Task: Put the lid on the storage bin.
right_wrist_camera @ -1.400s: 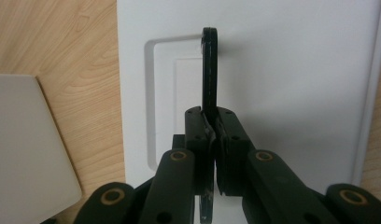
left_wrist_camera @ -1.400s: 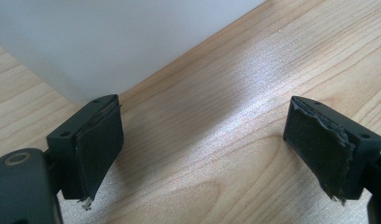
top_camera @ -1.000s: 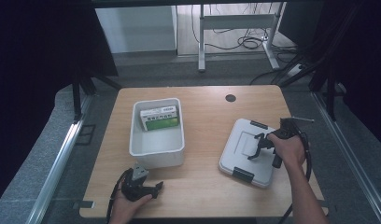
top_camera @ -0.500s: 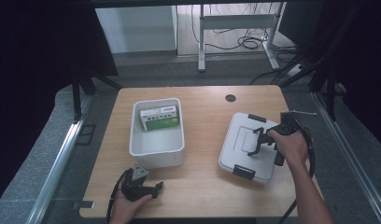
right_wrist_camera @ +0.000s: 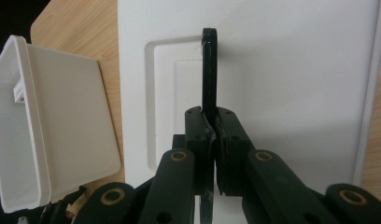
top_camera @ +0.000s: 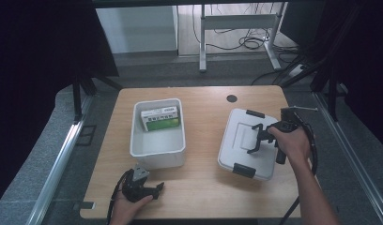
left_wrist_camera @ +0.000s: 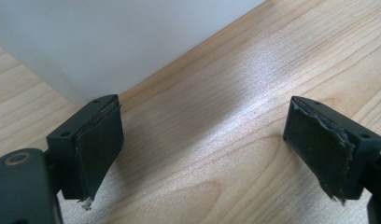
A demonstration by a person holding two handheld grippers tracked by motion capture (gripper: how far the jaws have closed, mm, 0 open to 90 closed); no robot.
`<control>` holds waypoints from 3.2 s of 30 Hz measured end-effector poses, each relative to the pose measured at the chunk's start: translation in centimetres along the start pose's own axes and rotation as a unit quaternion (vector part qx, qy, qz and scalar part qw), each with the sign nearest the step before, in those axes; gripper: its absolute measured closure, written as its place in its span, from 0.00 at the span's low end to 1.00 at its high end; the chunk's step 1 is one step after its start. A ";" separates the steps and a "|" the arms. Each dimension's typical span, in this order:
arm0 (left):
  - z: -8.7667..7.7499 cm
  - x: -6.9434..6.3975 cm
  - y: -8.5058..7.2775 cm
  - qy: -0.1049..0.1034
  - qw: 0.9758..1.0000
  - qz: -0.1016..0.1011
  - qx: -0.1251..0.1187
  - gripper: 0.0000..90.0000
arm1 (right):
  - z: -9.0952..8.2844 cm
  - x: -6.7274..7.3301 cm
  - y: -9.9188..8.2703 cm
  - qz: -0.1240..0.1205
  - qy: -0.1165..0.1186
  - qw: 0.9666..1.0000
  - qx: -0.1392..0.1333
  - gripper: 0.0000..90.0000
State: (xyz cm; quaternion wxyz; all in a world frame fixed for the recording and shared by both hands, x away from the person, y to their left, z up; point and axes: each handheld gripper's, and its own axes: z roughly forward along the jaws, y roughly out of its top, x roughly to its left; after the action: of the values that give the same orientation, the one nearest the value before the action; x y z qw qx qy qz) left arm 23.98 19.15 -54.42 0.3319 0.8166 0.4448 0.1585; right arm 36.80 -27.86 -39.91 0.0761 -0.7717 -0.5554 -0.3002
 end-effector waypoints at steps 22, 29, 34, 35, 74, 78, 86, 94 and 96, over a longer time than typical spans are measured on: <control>0.0 0.0 0.0 0.000 1.000 0.000 -0.001 0.13 | -1.4 2.6 0.1 -0.028 0.012 1.000 -0.007 0.94; 0.0 0.0 0.0 0.000 1.000 0.000 -0.001 0.13 | -1.6 3.9 0.1 -0.038 0.019 0.999 -0.006 0.94; 0.0 0.0 0.0 0.000 1.000 0.000 -0.001 0.13 | -1.6 4.5 0.1 -0.043 0.022 0.999 -0.006 0.94; 0.0 0.0 0.0 0.000 1.000 0.000 -0.001 0.13 | -1.6 4.8 0.1 -0.046 0.024 0.999 -0.005 0.94; 0.0 0.1 0.0 -0.001 1.000 0.004 0.001 0.13 | -1.2 10.2 -0.3 -0.094 0.052 0.994 0.006 0.94; 0.0 0.0 0.0 -0.001 1.000 0.002 0.002 0.13 | -1.1 11.1 -0.4 -0.098 0.055 0.994 0.009 0.94; 0.0 0.0 0.0 -0.001 1.000 0.002 0.002 0.13 | -0.8 12.2 -0.5 -0.106 0.061 0.992 0.013 0.94; 0.0 0.0 0.0 -0.001 1.000 0.002 0.002 0.13 | -0.5 13.1 -0.6 -0.111 0.064 0.992 0.017 0.94; 0.0 0.0 0.0 -0.001 1.000 0.002 0.002 0.13 | -0.5 13.3 -0.6 -0.111 0.064 0.992 0.018 0.94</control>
State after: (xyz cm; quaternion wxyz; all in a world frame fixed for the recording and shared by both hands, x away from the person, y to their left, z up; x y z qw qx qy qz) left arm 24.01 19.18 -54.40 0.3304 0.8183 0.4432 0.1578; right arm 38.74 -17.11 -32.36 0.0915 -0.6827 -0.6371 -0.3459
